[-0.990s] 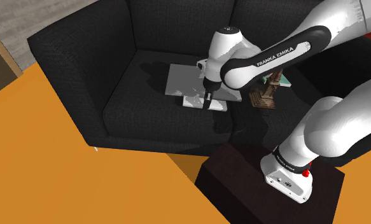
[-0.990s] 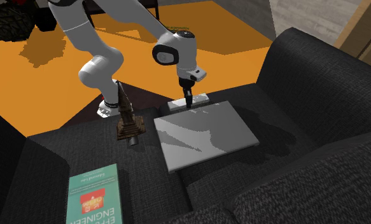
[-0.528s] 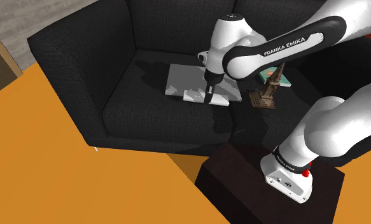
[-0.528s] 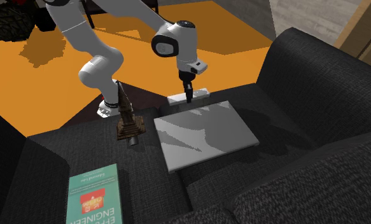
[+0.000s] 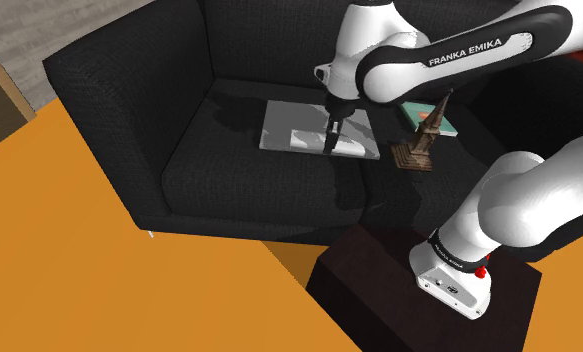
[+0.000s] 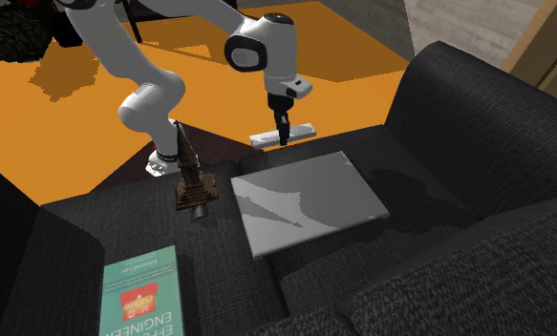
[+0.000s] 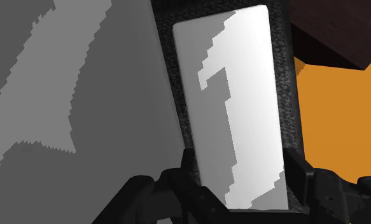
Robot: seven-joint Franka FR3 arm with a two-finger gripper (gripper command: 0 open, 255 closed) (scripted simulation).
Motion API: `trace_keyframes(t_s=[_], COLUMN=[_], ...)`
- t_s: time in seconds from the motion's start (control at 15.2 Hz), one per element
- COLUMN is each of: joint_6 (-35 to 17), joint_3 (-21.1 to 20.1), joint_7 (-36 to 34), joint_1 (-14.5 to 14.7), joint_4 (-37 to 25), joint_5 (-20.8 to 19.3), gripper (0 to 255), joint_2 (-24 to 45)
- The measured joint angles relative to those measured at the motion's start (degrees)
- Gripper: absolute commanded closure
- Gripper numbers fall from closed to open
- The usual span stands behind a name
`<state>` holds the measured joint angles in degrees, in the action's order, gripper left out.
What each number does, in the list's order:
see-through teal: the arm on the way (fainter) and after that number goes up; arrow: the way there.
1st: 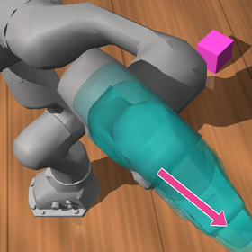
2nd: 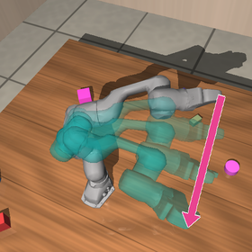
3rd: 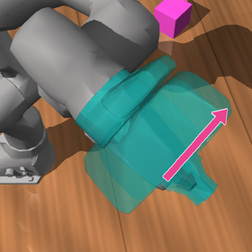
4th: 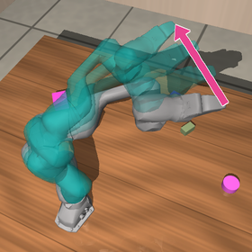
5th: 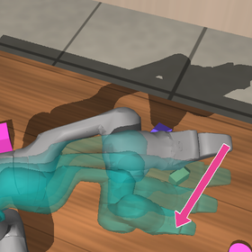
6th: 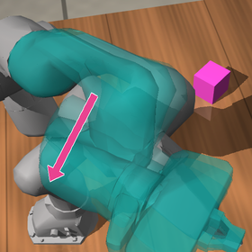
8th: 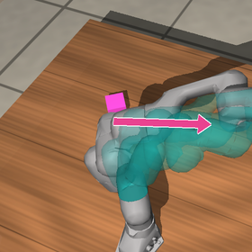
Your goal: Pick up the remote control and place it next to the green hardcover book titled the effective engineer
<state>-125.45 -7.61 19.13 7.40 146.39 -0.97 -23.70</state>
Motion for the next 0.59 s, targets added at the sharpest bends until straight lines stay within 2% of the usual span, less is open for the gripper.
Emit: trace_keyframes(t_s=[0.26, 0.59], joint_6=[2.8, 2.2], joint_3=[0.5, 5.8], joint_7=[0.7, 7.6], joint_1=[-0.1, -3.5], joint_4=[-1.6, -2.3], joint_5=[0.0, -2.2], gripper=[255, 255], joint_2=[-1.3, -0.2])
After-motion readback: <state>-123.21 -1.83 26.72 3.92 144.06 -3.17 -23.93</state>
